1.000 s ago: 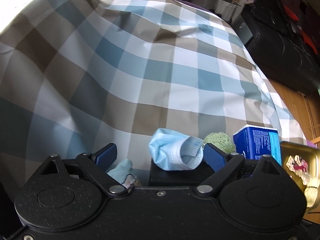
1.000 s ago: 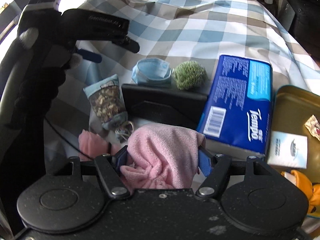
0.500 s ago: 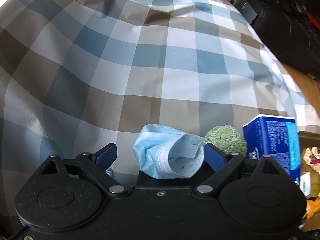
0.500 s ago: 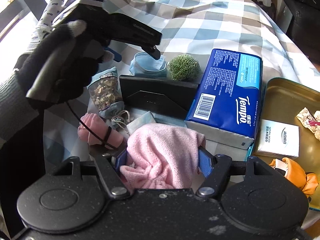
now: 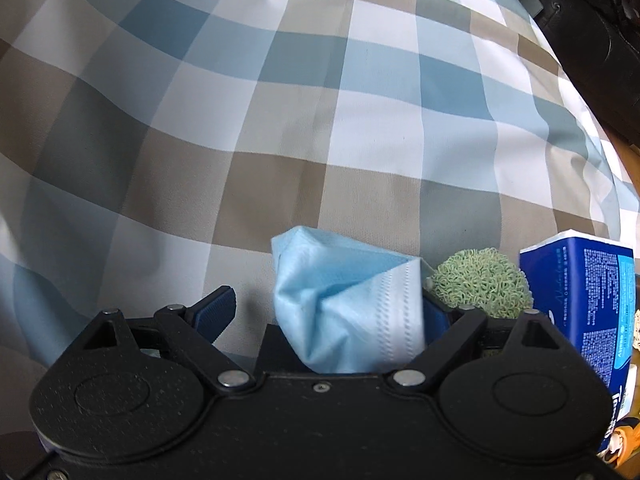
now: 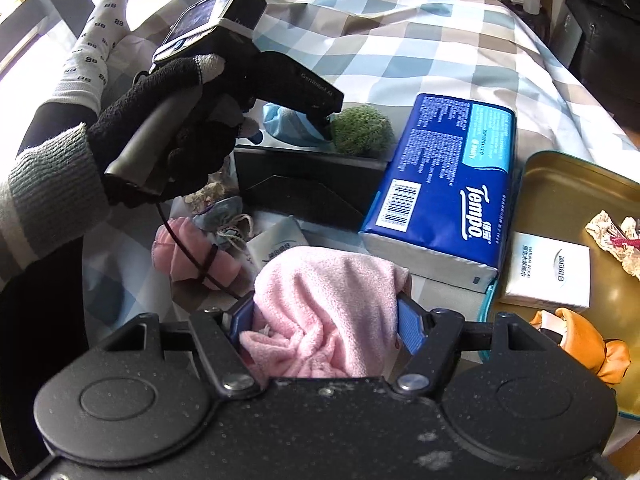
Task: Organize soft objects
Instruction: 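Grasp the blue face mask with the left gripper while the right gripper holds the pink bundle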
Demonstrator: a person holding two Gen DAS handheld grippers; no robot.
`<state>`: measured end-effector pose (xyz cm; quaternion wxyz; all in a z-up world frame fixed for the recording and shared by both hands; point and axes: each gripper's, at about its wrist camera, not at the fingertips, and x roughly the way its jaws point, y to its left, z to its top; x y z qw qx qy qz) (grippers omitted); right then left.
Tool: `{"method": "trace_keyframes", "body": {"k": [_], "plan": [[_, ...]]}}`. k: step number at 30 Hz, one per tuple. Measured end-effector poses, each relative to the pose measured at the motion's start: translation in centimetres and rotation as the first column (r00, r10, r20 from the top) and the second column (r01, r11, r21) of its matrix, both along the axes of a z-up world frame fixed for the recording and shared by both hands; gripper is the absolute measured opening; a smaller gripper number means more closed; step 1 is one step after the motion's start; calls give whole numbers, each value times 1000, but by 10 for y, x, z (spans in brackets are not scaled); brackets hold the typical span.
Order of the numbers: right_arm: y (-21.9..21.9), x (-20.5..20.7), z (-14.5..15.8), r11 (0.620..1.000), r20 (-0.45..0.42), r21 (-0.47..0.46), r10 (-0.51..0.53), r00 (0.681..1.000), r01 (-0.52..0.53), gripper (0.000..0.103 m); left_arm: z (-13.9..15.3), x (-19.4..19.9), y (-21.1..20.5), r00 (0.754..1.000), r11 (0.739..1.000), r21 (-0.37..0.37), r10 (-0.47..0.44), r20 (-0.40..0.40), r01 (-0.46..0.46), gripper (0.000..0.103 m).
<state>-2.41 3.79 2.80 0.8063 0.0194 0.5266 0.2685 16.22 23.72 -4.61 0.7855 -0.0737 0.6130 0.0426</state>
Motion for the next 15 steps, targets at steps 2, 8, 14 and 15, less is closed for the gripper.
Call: {"method": "trace_keyframes", "body": {"k": [2,8,14,15], "plan": [[-1,0,-1,1000,9,-14,-6,1000,6,70,-2,-1,2,1000,999,-41,4,-16,-4,65],[-6,-1,1,999,45,-29,-16,999,17,70,10,-9,8,998,995,-77,61,8,-60,59],[-12,0,4,998,73,-33,-44,996,46,70,24,-20,3,995,991,-99,96,26,-93,59],[-14,0,5,998,75,-31,-48,996,50,70,25,-23,1,995,991,-95,97,30,-93,59]]}}
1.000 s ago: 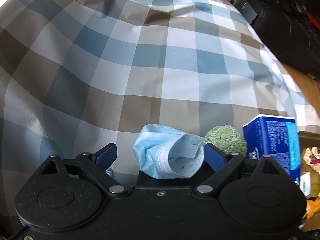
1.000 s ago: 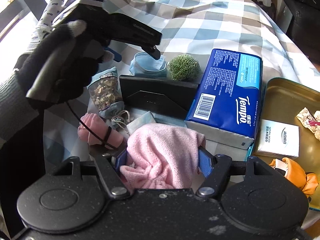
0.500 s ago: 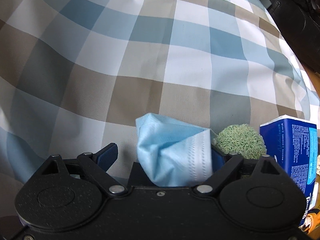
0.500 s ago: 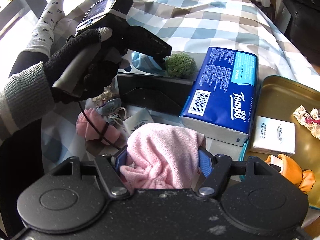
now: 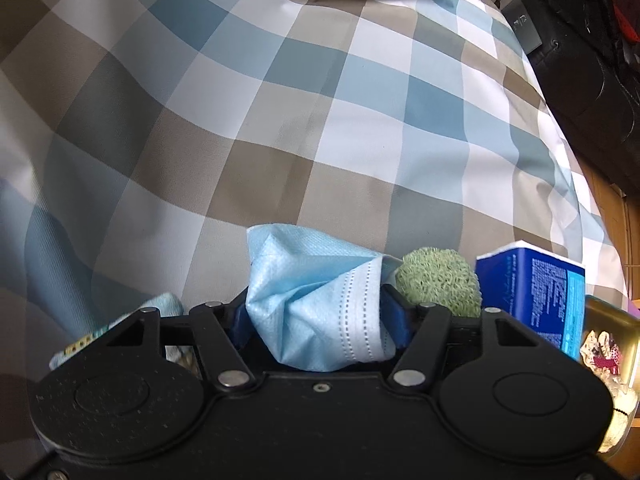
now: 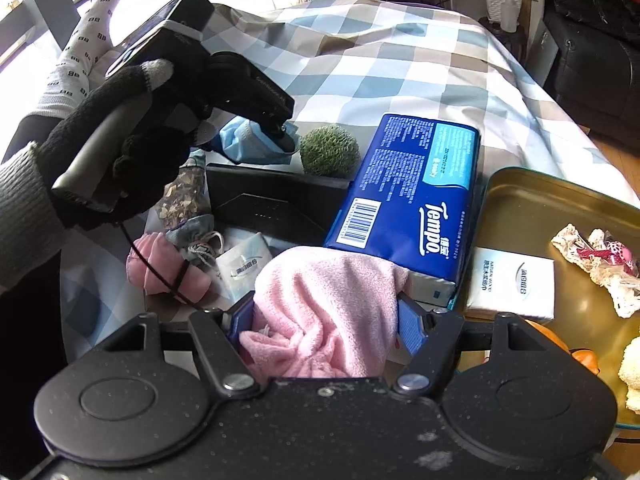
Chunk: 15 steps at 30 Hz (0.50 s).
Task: Organize soft objects
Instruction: 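Grasp the blue face mask with the left gripper while the right gripper holds the pink bundle, then carry both items over the gold tray and release them inside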
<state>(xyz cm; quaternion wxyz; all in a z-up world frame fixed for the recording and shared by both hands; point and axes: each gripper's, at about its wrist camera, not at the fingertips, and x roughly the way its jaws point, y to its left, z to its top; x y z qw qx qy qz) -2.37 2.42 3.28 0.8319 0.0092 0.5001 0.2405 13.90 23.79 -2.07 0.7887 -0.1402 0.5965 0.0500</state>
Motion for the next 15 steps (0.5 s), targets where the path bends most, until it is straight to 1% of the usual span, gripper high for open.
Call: {"method": "trace_keyframes", "body": {"k": [2,4,6,7,10,15], "plan": [[-2,0,1,1000,7,1,-7,1000,7,70,5,-7,-5,1000,1000,12,-1,26,1,59],[-3,0,2,1000,15,0,-11,1000,11,70,8,-15,-11,998,999,40,-9,61,6,59],[-4,0,3,1000,21,-1,-18,1000,18,70,12,-19,-18,997,996,78,-38,71,32,59],[-5,0,3,1000,22,-2,-21,1000,21,70,14,-19,-19,996,996,81,-48,71,42,59],[-5,0,4,1000,25,-4,-27,999,27,70,22,-21,-14,995,999,31,-37,88,34,59],[-7,1,5,999,31,-1,-38,999,38,70,33,-28,-9,994,1000,17,-19,112,17,58]]}}
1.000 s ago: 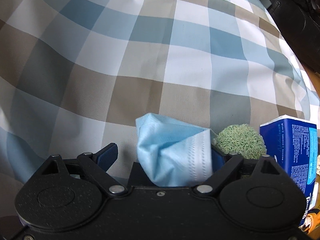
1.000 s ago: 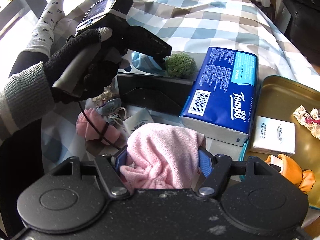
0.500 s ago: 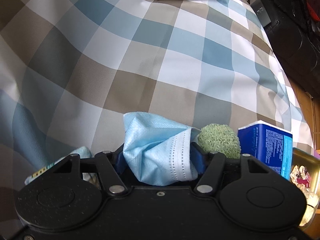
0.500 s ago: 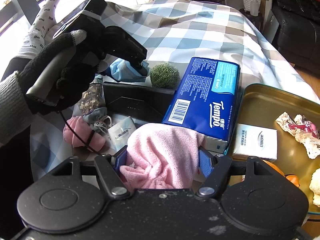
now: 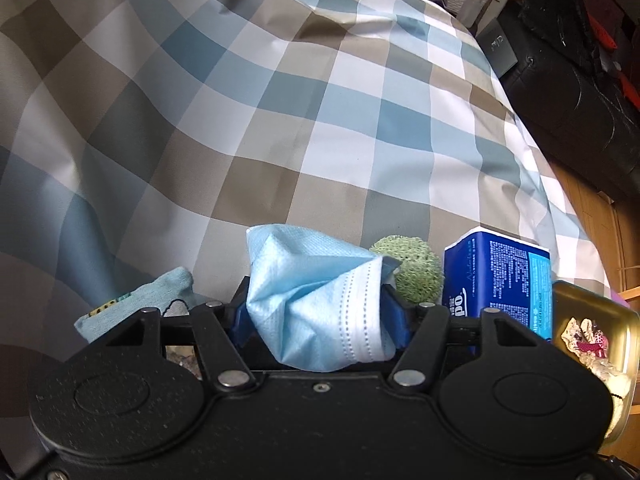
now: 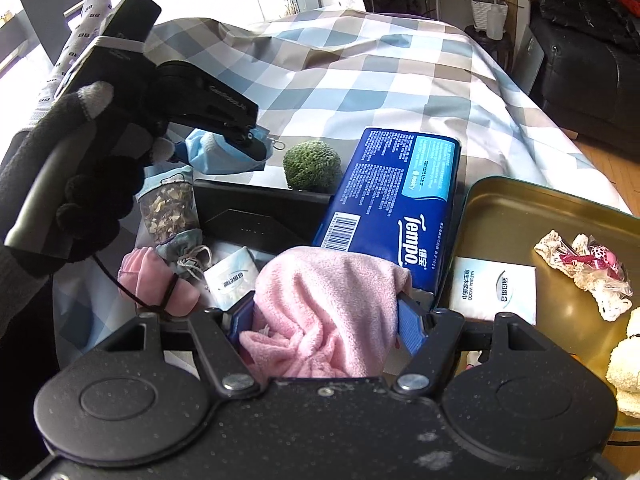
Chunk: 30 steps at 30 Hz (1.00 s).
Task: Organize soft objects
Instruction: 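Carry both items over the gold tray and release them inside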
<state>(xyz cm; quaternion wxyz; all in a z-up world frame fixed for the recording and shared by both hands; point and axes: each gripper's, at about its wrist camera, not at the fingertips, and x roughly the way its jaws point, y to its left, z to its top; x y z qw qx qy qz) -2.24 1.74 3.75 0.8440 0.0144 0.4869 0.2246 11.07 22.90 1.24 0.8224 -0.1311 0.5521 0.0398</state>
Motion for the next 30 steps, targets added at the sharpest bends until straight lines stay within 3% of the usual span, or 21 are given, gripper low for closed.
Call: {"method": "trace_keyframes", "body": {"k": [8,13,17,22,30], "plan": [[-15,5,9,999,33,11,-49,998,49,70,16,-20,-14,997,998,-21,-60,53,61,58],[-39,13,18,992,58,35,-123,991,121,70,21,-38,-34,992,993,-47,-100,74,104,58],[-68,21,29,977,92,51,-210,973,206,70,31,-51,-60,982,987,-19,-154,110,157,58],[-120,35,41,926,116,52,-378,919,374,70,45,-59,-103,958,967,-19,-247,146,253,58],[-198,46,69,811,178,37,-581,795,584,70,55,-60,-181,903,910,-54,-399,160,412,58]]}}
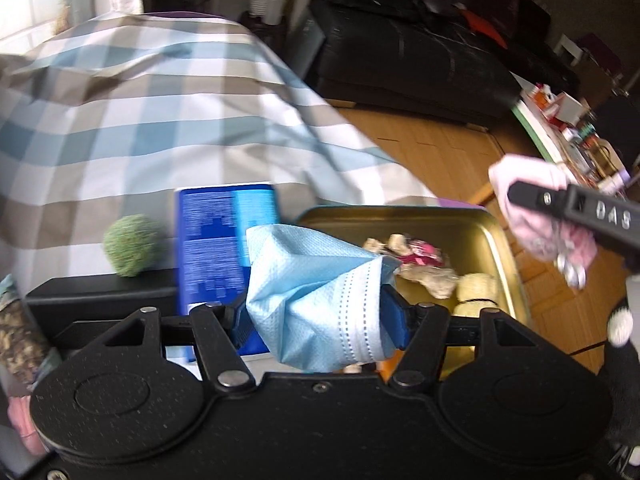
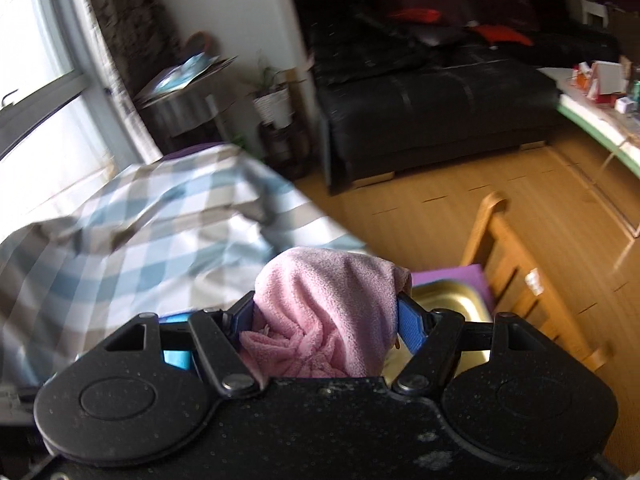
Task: Organize soft objects
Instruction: 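Carry both items over the gold tray and release them inside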
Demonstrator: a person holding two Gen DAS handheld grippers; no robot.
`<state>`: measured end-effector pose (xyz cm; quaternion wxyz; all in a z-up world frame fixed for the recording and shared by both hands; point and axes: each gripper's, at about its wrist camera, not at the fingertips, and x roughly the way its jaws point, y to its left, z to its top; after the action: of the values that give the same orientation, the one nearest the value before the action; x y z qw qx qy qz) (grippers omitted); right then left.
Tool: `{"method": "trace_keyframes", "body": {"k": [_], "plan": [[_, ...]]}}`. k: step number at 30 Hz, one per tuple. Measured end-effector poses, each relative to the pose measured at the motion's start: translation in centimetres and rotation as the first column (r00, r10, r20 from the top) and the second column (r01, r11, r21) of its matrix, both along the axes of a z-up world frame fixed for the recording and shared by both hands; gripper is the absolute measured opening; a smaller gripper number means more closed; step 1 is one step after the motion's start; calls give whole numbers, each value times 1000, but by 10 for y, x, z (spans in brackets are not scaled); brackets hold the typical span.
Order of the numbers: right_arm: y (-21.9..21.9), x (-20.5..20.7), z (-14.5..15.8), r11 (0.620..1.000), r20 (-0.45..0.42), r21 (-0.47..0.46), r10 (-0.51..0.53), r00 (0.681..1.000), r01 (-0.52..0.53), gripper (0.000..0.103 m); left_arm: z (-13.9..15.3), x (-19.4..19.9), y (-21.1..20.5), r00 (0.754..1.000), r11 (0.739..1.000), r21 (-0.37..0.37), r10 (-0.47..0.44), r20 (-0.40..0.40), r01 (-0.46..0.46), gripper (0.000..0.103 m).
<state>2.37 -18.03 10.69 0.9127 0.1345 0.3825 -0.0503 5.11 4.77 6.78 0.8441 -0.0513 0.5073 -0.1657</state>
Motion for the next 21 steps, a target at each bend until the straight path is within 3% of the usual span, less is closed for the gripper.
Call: {"method": "trace_keyframes", "body": {"k": [9,16,21], "plan": [[-50,23,11,990,6,-131,-56,998,57,70,10,18,-62,994,995,-7,-104,30,104,58],[-71,28,-25,995,-159,-59,-86,984,78,70,-29,16,-70,992,994,10,-112,-49,113,58],[-74,32,-32,995,-192,26,-85,978,91,70,-42,19,-65,991,996,5,-85,-99,85,58]]}}
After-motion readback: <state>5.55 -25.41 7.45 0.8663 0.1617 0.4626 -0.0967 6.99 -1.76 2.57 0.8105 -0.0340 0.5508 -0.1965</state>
